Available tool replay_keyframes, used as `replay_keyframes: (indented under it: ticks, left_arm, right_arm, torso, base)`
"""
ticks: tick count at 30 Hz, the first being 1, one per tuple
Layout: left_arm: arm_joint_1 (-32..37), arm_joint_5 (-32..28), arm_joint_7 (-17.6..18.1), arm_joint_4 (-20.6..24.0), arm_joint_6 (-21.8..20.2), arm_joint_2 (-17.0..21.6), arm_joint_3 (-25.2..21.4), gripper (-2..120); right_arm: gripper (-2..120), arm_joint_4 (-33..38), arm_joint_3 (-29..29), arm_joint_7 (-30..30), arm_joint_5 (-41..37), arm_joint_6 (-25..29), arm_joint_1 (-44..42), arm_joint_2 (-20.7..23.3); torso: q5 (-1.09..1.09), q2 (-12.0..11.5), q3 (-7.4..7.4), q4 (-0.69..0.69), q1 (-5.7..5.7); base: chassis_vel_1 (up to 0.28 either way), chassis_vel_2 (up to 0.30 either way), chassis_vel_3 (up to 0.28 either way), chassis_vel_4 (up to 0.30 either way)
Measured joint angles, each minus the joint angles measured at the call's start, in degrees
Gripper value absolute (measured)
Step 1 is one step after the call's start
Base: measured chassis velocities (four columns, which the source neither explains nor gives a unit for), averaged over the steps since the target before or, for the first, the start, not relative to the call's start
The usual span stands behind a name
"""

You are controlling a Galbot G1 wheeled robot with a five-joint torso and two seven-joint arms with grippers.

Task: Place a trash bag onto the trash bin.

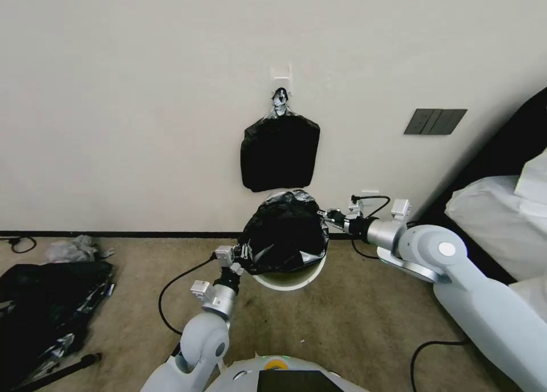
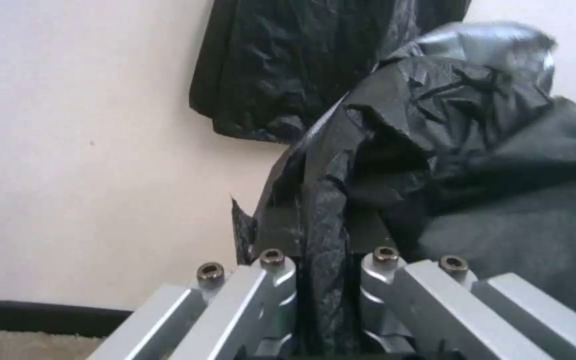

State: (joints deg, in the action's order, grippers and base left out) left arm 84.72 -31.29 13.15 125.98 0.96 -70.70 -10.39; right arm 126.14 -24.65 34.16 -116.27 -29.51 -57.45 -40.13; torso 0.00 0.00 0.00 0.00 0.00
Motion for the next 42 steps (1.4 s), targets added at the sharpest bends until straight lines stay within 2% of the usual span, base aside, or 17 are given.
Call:
replay_keyframes:
  ticks: [8,20,34,36,38,41,42]
  left_arm:
    - [0.10,-5.87,0.00,0.93,-0.38,-0.33,-1.40,5]
    - [-0.90,-10.62,0.25,0.26,-0.73,-0.87,-3.00,5]
    - [-3.61,-14.58,2.71,-0.48,-1.88,-1.04,-3.52,5]
    - [-3.93,-13.97,2.28,-0.66,-1.99,-0.66,-3.21,5]
    - [-3.92,-13.07,1.79,-0.83,-1.98,-0.49,-3.05,5]
    - [-3.50,-9.10,-0.12,-1.76,-1.69,-0.11,-2.46,5]
    - [-3.50,-9.10,-0.12,-1.76,-1.69,-0.11,-2.46,5]
  right_arm:
    - [0,0.55,-1.71,-0.02,0.09,0.04,-1.80,0.90]
    - [0,2.19,-3.58,0.09,0.09,0.16,-4.95,1.00]
    - [0,3.81,-6.90,-0.04,1.28,0.32,-10.52,-1.84]
    - [1,3.86,-6.79,-1.46,4.90,0.31,-10.95,-2.61]
    - [5,3.85,-6.68,-2.45,7.30,0.33,-10.81,-2.78]
    - [22,3.76,-7.30,-7.06,12.59,1.01,-9.97,-2.44]
    - [22,3.76,-7.30,-7.06,12.59,1.01,-9.97,-2.44]
  torso:
    - [0.00,0.00,0.00,0.00,0.00]
    - [0.00,0.00,0.00,0.00,0.00]
    - [0.00,0.00,0.00,0.00,0.00]
    - [0.00,0.00,0.00,-0.01,0.00]
    - [0.00,0.00,0.00,0.00,0.00]
    - [0.00,0.00,0.00,0.01,0.00]
    - [0.00,0.00,0.00,0.01,0.00]
  base:
    - [0.000,0.000,0.000,0.000]
    - [0.000,0.000,0.000,0.000]
    - [0.000,0.000,0.000,0.000]
    - [0.000,0.000,0.000,0.000]
    - [0.000,0.000,0.000,0.000]
    - [0.000,0.000,0.000,0.000]
    - [0.000,0.000,0.000,0.000]
